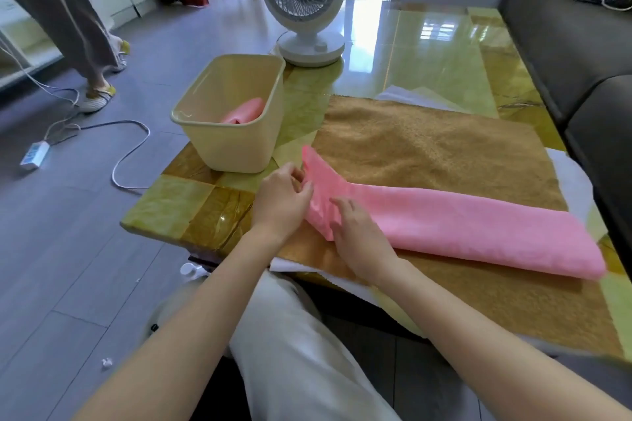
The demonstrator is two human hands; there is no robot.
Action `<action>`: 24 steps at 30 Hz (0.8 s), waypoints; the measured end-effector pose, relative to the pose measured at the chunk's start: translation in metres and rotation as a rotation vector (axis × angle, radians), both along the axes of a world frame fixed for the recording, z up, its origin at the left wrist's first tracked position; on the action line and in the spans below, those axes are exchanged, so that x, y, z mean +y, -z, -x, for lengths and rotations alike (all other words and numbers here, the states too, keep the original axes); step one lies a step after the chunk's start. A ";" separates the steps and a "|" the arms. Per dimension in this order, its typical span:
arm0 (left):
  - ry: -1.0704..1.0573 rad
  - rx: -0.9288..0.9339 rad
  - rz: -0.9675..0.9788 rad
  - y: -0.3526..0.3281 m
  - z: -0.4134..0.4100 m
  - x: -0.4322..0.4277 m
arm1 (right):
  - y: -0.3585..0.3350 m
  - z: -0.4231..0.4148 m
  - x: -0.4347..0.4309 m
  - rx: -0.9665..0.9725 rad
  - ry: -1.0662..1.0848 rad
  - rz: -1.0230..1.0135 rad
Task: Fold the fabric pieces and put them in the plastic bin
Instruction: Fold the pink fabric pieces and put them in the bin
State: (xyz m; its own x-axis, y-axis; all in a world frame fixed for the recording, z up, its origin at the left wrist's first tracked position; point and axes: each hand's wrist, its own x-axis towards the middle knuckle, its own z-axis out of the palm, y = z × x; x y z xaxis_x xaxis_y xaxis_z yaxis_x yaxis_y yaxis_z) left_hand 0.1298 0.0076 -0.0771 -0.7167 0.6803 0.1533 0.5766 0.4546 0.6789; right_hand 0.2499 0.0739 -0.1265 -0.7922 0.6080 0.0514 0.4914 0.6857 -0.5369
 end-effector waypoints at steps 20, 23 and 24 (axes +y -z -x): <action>0.220 -0.191 0.037 0.035 -0.047 0.038 | -0.013 -0.053 0.052 -0.078 0.495 0.409; 0.214 -0.237 0.161 0.040 -0.039 0.038 | -0.010 -0.051 0.059 -0.101 0.510 0.440; 0.213 -0.256 0.190 0.042 -0.037 0.039 | -0.008 -0.050 0.060 -0.095 0.522 0.447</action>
